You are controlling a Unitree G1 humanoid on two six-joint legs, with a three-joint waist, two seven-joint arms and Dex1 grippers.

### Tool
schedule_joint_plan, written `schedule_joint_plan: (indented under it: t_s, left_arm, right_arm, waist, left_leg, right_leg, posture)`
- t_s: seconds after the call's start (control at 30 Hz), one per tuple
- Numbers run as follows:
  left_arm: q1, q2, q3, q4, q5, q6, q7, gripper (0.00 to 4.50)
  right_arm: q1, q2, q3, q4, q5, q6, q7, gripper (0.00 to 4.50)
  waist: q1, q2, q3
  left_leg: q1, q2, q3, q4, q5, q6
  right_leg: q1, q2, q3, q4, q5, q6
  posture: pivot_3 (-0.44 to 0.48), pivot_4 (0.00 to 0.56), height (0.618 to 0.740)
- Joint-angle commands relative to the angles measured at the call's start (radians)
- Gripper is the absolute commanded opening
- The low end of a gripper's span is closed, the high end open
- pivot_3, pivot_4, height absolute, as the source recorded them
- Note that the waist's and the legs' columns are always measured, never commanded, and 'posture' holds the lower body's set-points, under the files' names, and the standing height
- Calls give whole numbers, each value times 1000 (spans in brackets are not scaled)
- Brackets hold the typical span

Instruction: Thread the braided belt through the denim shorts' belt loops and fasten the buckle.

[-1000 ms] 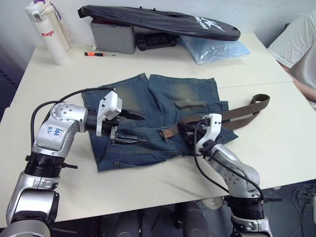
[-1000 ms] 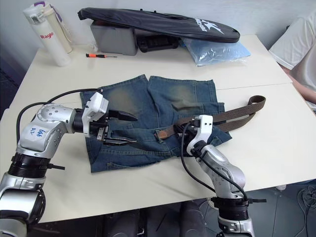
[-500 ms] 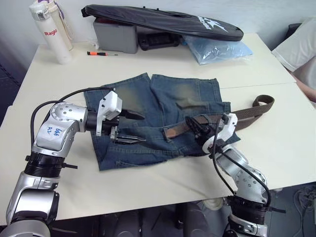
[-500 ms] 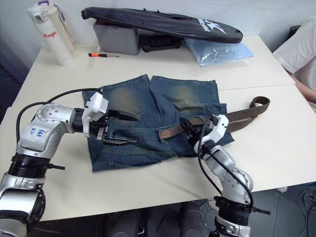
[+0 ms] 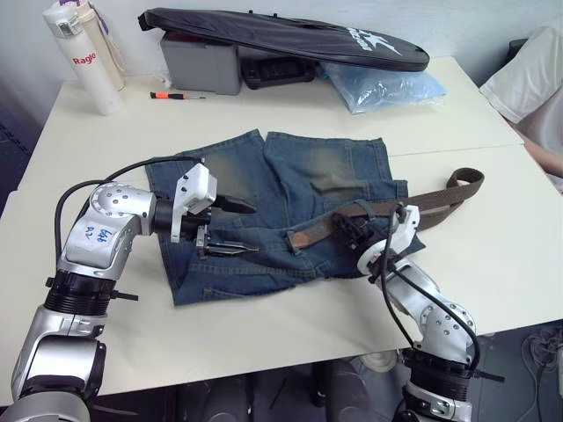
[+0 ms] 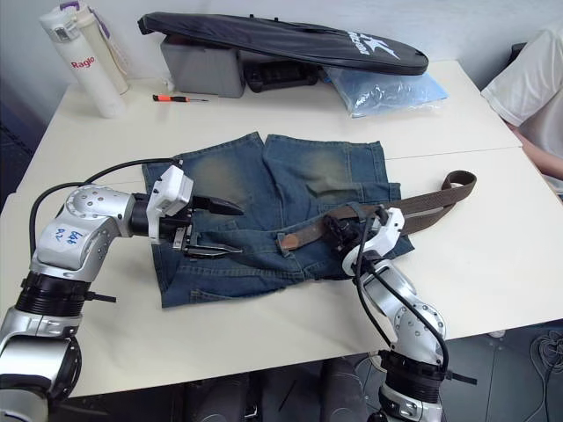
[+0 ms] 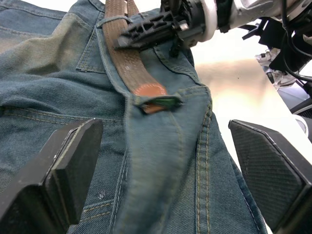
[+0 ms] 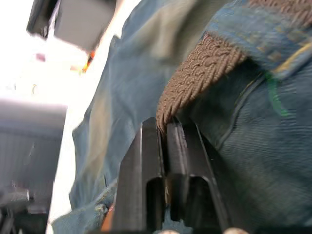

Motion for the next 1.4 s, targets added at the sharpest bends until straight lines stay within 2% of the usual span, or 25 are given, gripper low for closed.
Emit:
schedule_joint_plan:
  t_s: [0.03,0.27,0.57,0.67,0.8,1.03,1.4]
  left_arm:
    - [-10,-1,7,-17,-2,-12,-7,4500]
    - [-11,-3,8,-18,0,-9,-8,4500]
    - [-8,-5,8,-25,-1,-6,-5,4500]
    - [-7,-2,7,-27,1,-7,-6,4500]
    - [-7,0,6,-29,0,-5,-8,4500]
    - [-9,0,3,-27,2,-6,-13,4500]
    - [-6,2,6,-58,-4,17,-4,4500]
  right_arm:
    - [-22,-11,104,-51,-11,36,42,12]
    - [-23,-22,93,-23,-15,13,51,12]
    - [-29,69,-29,-6,114,-52,-73,12]
    - [-15,13,1,-46,77,-58,10,12]
    - [29,-93,104,-99,-15,-58,148,12]
    - [39,-83,139,-93,-67,-138,232,12]
    - [12,-33,152,-15,-219,-257,233,12]
  waist:
    - [-3,0,0]
    - [2,0,0]
    - [2,0,0]
    - [2,0,0]
    - [3,0,0]
    - [3,0,0]
    - [2,0,0]
  left_leg:
    - [0,0,1,0,0,0]
    - [0,0,4,-2,1,-1]
    - [0,0,4,-2,1,-1]
    - [0,0,4,-2,1,-1]
    - [0,0,4,-2,1,-1]
    - [0,0,5,-2,1,-1]
    - [0,0,5,-2,1,-1]
  right_leg:
    - [-1,0,1,1,0,0]
    - [-3,0,2,0,0,0]
    - [-3,0,2,1,0,0]
    - [-3,0,2,1,0,0]
    - [-4,0,2,0,0,0]
    - [-4,0,2,0,0,0]
    - [-4,0,2,1,0,0]
  posture:
    - [0,150,740]
    - [0,150,740]
    - [0,150,740]
    - [0,150,740]
    - [0,150,740]
    - [0,150,740]
    - [0,150,740]
